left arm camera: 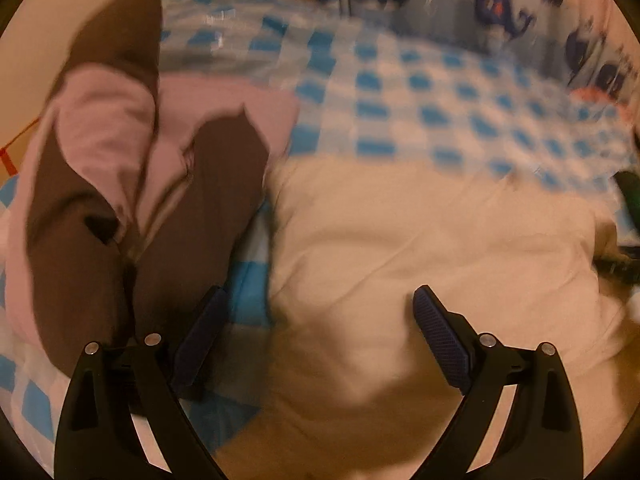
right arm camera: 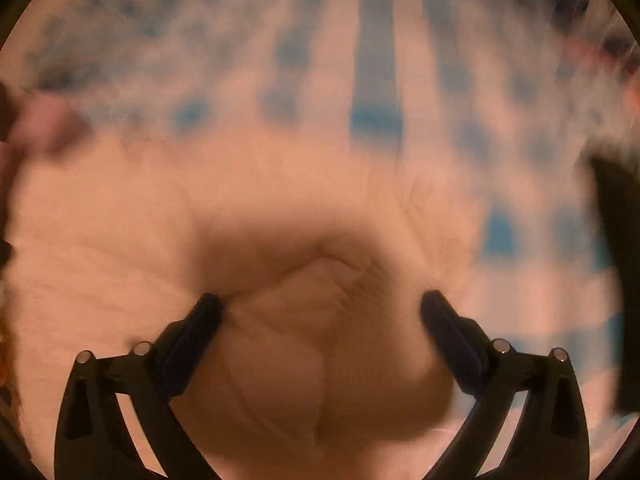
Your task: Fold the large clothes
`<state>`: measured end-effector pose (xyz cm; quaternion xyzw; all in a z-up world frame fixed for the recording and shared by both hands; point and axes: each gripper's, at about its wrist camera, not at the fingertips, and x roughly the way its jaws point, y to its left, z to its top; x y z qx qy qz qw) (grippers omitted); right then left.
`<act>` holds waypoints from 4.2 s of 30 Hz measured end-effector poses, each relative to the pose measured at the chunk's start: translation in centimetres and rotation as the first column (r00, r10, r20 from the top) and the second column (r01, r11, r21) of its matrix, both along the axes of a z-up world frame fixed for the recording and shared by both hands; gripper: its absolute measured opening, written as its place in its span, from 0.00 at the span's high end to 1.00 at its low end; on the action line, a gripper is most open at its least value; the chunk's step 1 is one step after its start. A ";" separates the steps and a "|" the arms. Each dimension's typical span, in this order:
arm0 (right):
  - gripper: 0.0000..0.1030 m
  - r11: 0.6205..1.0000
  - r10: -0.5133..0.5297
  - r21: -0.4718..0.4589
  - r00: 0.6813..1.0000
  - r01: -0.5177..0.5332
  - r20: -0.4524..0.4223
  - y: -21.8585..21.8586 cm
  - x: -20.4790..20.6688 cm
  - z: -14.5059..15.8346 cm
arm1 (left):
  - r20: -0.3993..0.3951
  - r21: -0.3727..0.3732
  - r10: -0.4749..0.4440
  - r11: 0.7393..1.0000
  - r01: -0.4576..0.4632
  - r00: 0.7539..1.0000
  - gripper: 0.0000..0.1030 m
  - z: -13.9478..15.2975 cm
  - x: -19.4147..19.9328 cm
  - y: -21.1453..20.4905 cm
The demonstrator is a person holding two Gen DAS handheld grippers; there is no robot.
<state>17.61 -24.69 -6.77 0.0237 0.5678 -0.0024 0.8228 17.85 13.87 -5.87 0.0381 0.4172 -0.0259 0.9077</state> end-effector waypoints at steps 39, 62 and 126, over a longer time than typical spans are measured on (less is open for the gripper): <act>0.06 0.970 0.041 0.237 0.998 -0.050 0.043 -0.7 -27.3 6.8 | -0.141 -0.153 -0.337 0.937 0.315 0.931 0.10 5.2 -21.3 9.3; 0.05 0.711 -0.060 0.683 0.983 0.165 -0.175 -8.7 -41.5 2.4 | -0.471 -0.421 -0.295 0.903 0.081 0.831 0.10 -4.8 -30.8 14.8; 0.88 0.223 -0.226 0.899 0.877 -0.377 0.423 -10.6 -51.2 9.9 | 0.022 -0.726 -0.344 0.640 0.251 0.939 0.93 9.7 -39.9 18.4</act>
